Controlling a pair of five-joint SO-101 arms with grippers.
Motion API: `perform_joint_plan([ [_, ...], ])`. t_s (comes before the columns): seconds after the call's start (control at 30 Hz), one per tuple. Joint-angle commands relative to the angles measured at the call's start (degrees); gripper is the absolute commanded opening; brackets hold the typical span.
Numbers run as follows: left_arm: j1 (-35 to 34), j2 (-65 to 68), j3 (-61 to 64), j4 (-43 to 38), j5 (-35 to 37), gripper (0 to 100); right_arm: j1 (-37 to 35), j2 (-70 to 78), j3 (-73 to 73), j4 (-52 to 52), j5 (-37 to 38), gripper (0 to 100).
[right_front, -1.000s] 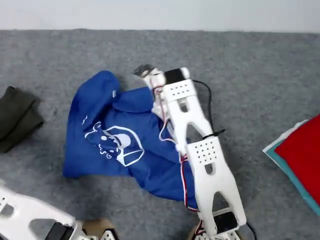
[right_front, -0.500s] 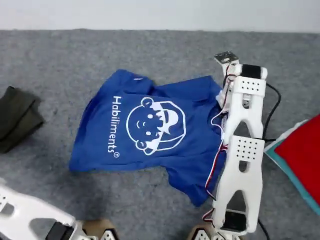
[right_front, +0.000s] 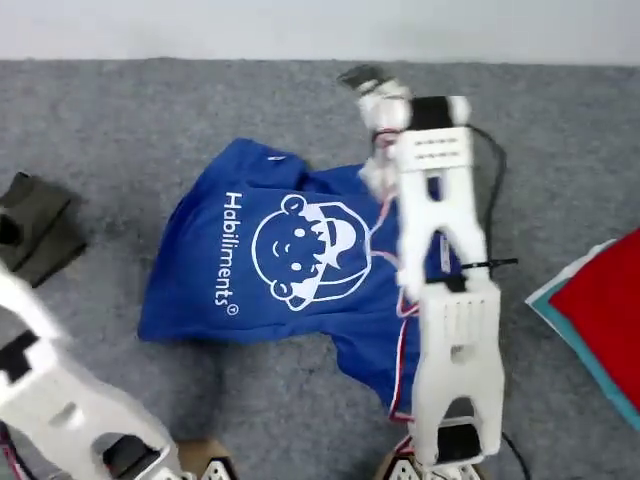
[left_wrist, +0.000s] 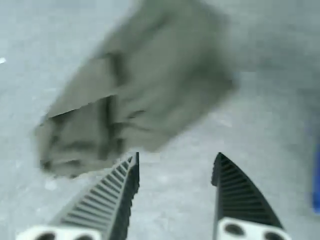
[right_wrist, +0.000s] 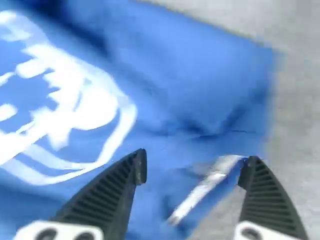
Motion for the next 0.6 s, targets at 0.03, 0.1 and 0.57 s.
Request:
perform_joint_plan([
  [0.03, 9.93, -19.25, 23.60, 1.85, -11.60, 22, -4.00, -19.56, 24.44, 2.15, 4.57, 30.7],
  [0.1, 12.04, -25.32, 30.46, 1.76, -13.54, 22, -4.00, -27.74, 35.43, 2.07, 6.33, 30.7],
  [0.57, 16.79, -40.26, 54.02, -2.99, -13.54, 22, -9.19, -81.27, 96.70, 1.36, 19.43, 30.6],
])
